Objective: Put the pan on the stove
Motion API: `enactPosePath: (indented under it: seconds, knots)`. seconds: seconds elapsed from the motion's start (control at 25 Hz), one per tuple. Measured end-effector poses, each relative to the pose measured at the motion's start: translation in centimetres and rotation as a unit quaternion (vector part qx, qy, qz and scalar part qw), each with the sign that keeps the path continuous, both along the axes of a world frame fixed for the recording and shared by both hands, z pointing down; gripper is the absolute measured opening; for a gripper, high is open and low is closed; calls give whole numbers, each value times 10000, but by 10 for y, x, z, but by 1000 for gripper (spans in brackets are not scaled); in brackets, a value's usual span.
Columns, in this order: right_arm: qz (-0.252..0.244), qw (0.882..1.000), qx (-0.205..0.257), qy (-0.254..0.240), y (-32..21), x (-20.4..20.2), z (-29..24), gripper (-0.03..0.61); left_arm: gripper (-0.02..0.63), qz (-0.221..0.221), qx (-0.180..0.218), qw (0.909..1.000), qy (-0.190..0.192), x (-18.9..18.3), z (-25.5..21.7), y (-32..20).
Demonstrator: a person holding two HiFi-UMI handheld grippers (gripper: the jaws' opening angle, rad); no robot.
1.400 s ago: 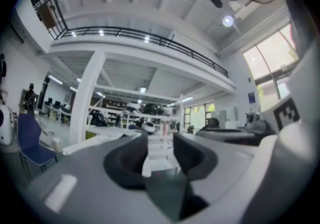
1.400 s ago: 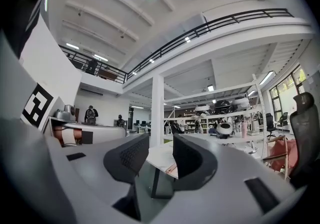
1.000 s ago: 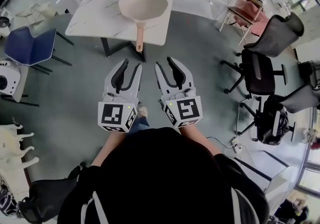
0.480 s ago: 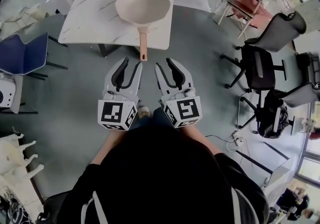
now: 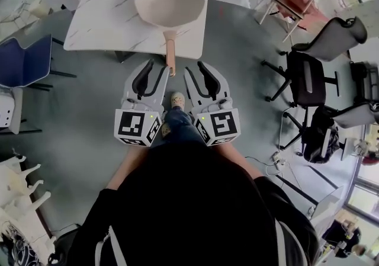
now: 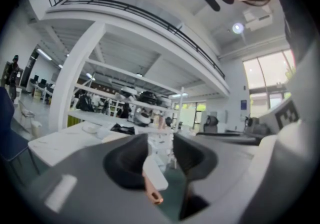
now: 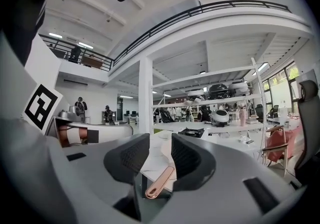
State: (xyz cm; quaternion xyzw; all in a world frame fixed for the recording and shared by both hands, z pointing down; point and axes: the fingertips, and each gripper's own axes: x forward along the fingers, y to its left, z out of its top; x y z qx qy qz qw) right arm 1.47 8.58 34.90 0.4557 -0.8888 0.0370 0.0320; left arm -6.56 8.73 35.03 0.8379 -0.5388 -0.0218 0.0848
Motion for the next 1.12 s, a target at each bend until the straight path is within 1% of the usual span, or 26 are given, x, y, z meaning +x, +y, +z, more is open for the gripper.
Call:
enactPosePath:
  seconds: [0.16,0.48,0.76,0.96,1.12]
  knots:
    - [-49,10000,-33,59,-21,-1,12,123,148,42,101,9999,-5,0,4,-21]
    - [-179,9990,-385,160,-79,2,42,123,147,-83,-227,9997,-12,-3,31,-75]
    - [-553,9944,-894,107,-113,-7,72,123,148,-90,-693,9976,29,-2,58,-115]
    - [-871,9873,-1330,28,-122,-16,92,123,149,67,-913,9956,-203,-5,75,-131]
    - [-1062,9795,-1712,24,-125,-19,112,123,148,242,-1254,9918,-26,-5,93,-140]
